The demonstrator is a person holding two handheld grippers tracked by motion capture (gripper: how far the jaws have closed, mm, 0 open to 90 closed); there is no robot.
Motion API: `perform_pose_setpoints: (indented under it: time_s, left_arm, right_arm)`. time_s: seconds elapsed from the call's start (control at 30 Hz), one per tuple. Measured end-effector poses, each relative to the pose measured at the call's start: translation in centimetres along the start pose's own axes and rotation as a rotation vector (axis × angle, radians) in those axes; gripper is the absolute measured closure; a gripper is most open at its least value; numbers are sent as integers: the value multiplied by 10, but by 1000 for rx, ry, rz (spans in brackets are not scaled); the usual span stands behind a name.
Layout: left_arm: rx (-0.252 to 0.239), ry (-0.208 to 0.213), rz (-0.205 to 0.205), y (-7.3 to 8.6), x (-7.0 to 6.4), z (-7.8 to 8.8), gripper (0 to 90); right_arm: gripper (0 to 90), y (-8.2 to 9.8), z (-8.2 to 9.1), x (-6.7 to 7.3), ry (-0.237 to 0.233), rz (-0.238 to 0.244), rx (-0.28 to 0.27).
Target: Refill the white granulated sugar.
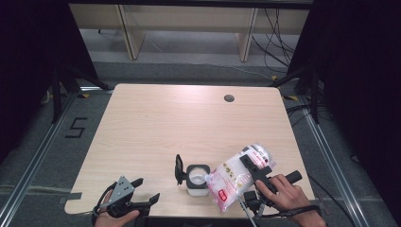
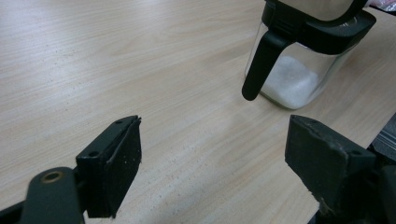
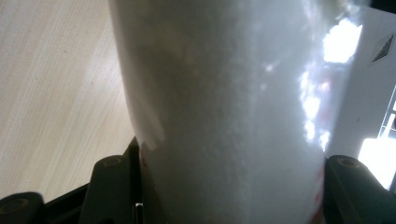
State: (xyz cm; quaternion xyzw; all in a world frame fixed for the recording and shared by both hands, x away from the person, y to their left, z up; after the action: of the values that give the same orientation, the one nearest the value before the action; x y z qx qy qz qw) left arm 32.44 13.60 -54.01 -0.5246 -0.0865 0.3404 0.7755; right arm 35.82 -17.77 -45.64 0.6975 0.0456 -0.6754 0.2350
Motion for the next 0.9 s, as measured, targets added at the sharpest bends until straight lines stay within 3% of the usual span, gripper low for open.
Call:
perform_pose_setpoints:
  time_s: [0.1, 0.17, 0.23, 0.3, 0.37, 0.47, 0.5, 0.6, 0.63, 0.7, 0.73, 0.9]
  left_arm:
    - [10, 1, 4, 2, -1, 0, 182]
    - [-1, 1, 6, 1, -1, 0, 182]
    - [-3, -5, 13, 1, -2, -1, 183]
    - [21, -5, -13, 3, -1, 1, 183]
    - [13, 4, -24, 1, 0, 0, 183]
    - [-10, 4, 12, 1, -3, -1, 183]
    - [19, 1, -6, 3, -1, 1, 183]
    - [1, -1, 6, 0, -1, 0, 183]
    - [-5, 1, 11, 0, -2, -1, 183]
    - [-10, 5, 12, 1, -3, -2, 183]
    - [12, 2, 1, 2, -1, 0, 183]
    - [-3, 3, 6, 1, -2, -1, 183]
  right_arm:
    - [433, 0, -1, -1, 4, -1, -7]
    - [434, 1, -2, -2, -1, 33, -8]
    - [434, 0, -1, -2, 11, 15, -19]
    - [434, 0, 0, -2, -2, 13, -15]
    - [434, 0, 0, -1, 4, 6, -4]
    - [434, 0, 0, 0, -3, -6, -8]
    - [434, 0, 0, 0, -1, -6, -6]
    - [435, 1, 0, 0, 1, -16, -1]
    - [435, 0, -1, -3, 3, 6, -18]
    - [435, 0, -1, -1, -9, 7, -7]
    - [435, 1, 0, -1, -9, 2, -3]
    - [435, 0, -1, -3, -1, 21, -16]
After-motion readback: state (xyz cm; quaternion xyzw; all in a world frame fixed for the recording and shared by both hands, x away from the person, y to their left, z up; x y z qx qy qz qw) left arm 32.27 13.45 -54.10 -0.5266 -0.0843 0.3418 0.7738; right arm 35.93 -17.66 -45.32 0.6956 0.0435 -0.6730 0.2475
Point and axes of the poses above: each handheld gripper's, and its own axes: z roughly backward along the jaws, y roughly out of its underside, x roughly to its left, the point moved 9 cm from there along -z, roughly forward along the jaws, and after that the axes turned 13 degrees about y, right-handed, at the moved point
